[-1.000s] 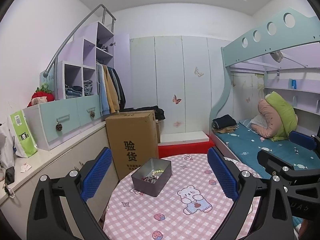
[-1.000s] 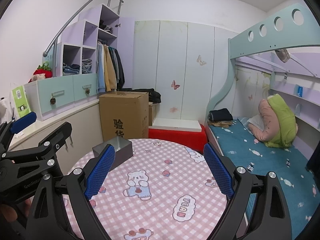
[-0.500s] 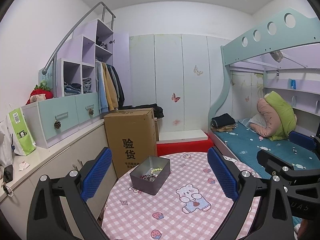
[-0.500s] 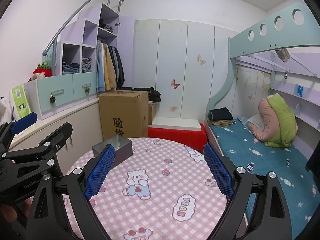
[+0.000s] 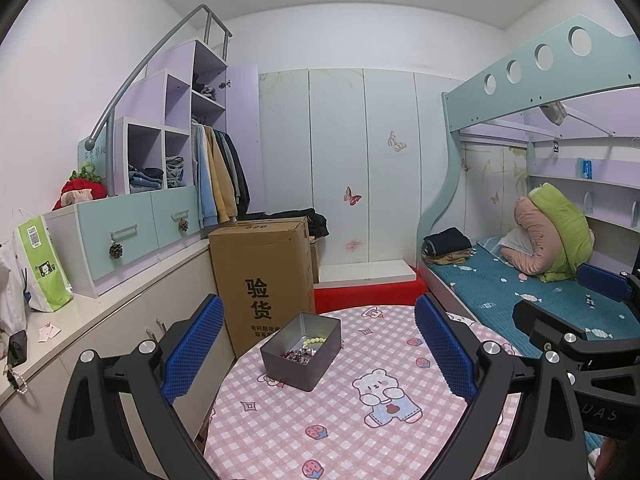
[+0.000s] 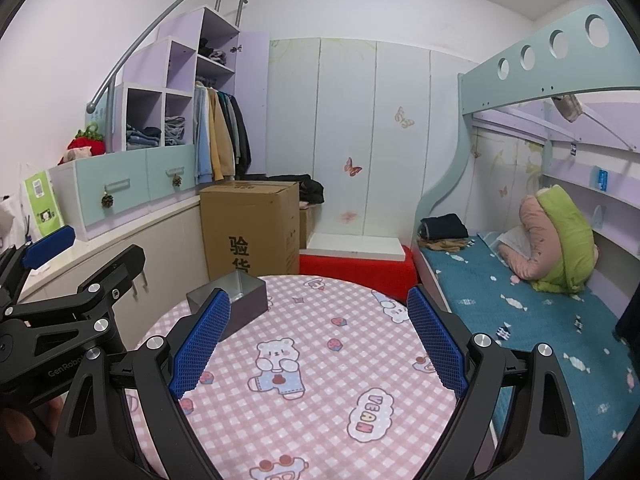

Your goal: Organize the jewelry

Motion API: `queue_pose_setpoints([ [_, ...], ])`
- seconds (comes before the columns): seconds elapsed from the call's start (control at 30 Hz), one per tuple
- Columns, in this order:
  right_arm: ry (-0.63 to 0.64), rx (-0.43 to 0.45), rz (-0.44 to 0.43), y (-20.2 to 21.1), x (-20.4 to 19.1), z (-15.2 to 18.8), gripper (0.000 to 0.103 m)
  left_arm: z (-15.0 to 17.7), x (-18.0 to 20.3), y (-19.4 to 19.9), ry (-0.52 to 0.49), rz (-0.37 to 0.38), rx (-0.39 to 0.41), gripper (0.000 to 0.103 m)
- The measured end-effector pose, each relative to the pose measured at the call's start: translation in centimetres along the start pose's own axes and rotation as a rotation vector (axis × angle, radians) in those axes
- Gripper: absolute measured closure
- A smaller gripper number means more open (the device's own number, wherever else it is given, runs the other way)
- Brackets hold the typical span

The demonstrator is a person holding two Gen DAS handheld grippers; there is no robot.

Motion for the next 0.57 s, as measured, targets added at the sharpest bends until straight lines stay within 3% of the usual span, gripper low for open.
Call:
queue_pose_setpoints([
  [0.57, -0.013, -0.004, -0.006, -0.16, 0.0, 0.13, 0.015, -0.31, 0.15, -0.12, -0.001, 0.005, -0.007, 0.01],
])
Point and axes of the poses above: each gripper's, at about its wrist camera, not at the fingertips, and y roughly against the way its jaws point, x to its right, z to its underside, the point moved 1 cm from there along -y, roughly the way its jaws point, and after that the axes turned 3 degrees about z, right-handed, at the moved point
